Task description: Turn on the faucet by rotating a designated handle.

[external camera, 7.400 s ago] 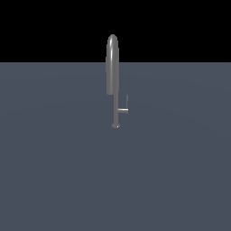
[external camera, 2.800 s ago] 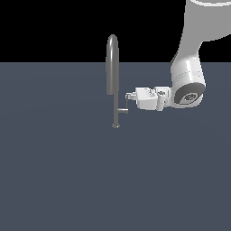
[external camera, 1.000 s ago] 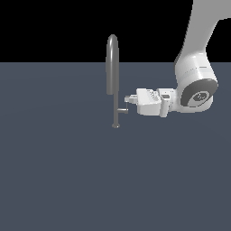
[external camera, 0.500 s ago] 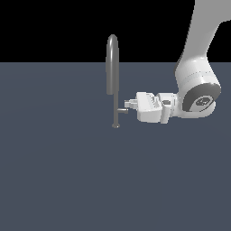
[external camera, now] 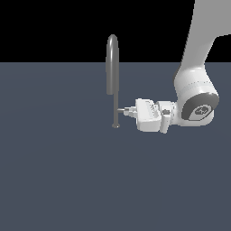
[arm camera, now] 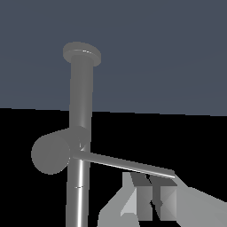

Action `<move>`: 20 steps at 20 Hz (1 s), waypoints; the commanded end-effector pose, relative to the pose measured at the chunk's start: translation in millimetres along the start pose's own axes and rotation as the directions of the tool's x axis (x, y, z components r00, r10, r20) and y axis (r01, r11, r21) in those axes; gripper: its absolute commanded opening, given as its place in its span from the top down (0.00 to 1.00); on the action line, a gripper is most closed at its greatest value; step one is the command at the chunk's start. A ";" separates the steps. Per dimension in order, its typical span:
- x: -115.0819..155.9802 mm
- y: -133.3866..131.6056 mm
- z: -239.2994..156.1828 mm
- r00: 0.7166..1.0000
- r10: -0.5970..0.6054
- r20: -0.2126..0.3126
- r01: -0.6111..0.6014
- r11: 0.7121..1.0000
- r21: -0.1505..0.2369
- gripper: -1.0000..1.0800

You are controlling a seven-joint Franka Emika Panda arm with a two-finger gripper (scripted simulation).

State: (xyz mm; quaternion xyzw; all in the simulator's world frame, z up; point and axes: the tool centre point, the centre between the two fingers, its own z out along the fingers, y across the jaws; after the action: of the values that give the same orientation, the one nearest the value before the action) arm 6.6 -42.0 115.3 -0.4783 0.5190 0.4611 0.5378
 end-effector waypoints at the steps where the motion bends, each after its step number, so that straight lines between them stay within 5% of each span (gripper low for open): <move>1: 22.3 6.5 0.0 1.000 0.023 -0.003 -0.023 1.000 0.002 1.00; 5: 40.3 10.0 -0.1 0.999 0.034 -0.003 -0.034 0.999 0.002 1.00; 6: 17.3 0.1 -0.1 1.000 -0.002 0.002 0.002 1.000 -0.001 1.00; 18: 68.5 -5.9 -0.2 0.999 0.033 -0.003 -0.033 0.999 0.002 1.00; 19: 68.5 -5.9 -0.2 0.999 0.033 -0.003 -0.033 0.999 0.002 1.00; 20: 37.1 -17.1 -0.3 1.000 -0.016 0.010 0.016 1.000 -0.008 1.00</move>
State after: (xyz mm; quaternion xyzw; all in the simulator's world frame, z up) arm 24.1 -44.3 78.5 -0.4820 0.5108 0.4621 0.5416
